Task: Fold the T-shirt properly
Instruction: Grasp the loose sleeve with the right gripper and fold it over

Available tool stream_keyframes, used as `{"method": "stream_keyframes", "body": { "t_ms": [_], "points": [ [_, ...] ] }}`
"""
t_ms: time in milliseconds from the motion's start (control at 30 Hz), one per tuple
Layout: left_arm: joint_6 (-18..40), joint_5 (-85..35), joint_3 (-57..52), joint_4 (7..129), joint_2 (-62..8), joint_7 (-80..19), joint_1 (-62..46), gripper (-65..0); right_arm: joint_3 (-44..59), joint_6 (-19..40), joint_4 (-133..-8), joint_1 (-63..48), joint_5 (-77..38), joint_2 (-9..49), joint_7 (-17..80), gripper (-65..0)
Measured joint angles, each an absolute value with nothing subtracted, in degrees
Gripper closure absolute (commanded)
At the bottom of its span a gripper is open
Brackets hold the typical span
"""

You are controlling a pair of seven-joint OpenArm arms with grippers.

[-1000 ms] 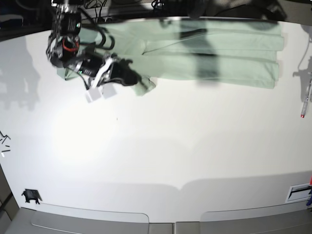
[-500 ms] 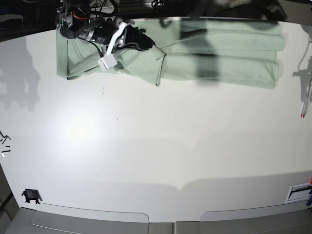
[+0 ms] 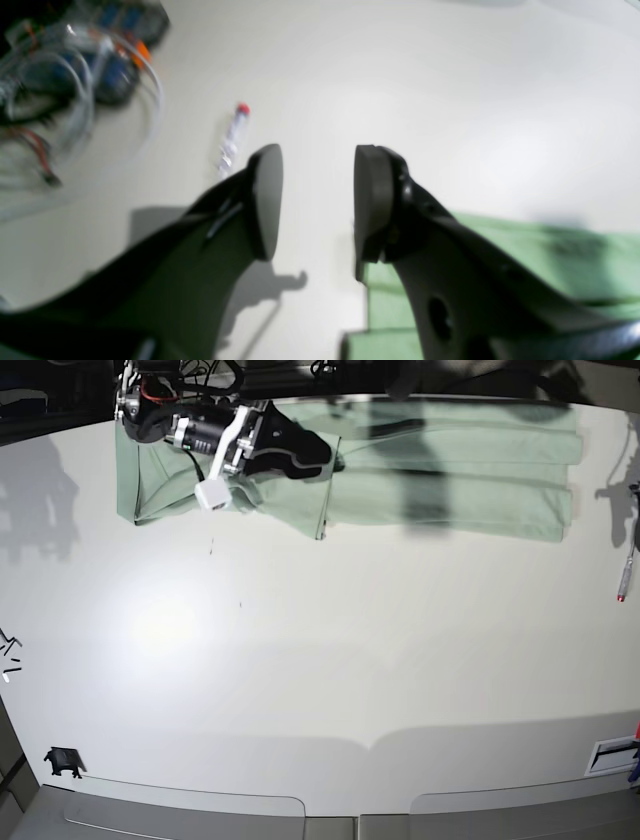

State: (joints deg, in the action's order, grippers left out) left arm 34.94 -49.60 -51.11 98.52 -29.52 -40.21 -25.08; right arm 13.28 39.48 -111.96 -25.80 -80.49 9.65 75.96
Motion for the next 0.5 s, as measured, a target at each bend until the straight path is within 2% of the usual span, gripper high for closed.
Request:
{"method": "stream_keyframes", "body": {
  "t_ms": [133,200,300,500],
  "points": [
    [34.9,-49.5,-51.1,98.5,-25.2,-40.3,-28.4,-30.6,13.3,39.7,-116.0,-23.9,-78.4,9.6,75.6,-24.1],
    [34.9,-49.5,-51.1,98.5,-23.0,-40.4,-30.1,-31.0,13.3,39.7,-116.3,-22.5,-73.2,9.6,73.9,-23.9],
    [34.9,-49.6,-51.1,96.4,-20.8,-40.4,-30.9,-31.0,13.3,39.7,-116.3,-20.9,-61.0,9.6,66.3,-23.9],
    [36.3,-55.7,-51.1,85.2,-20.0,-40.1,-30.9,-31.0,13.7,39.5,-116.2,-19.2,-38.8,9.6,54.7,-23.9]
  ]
}}
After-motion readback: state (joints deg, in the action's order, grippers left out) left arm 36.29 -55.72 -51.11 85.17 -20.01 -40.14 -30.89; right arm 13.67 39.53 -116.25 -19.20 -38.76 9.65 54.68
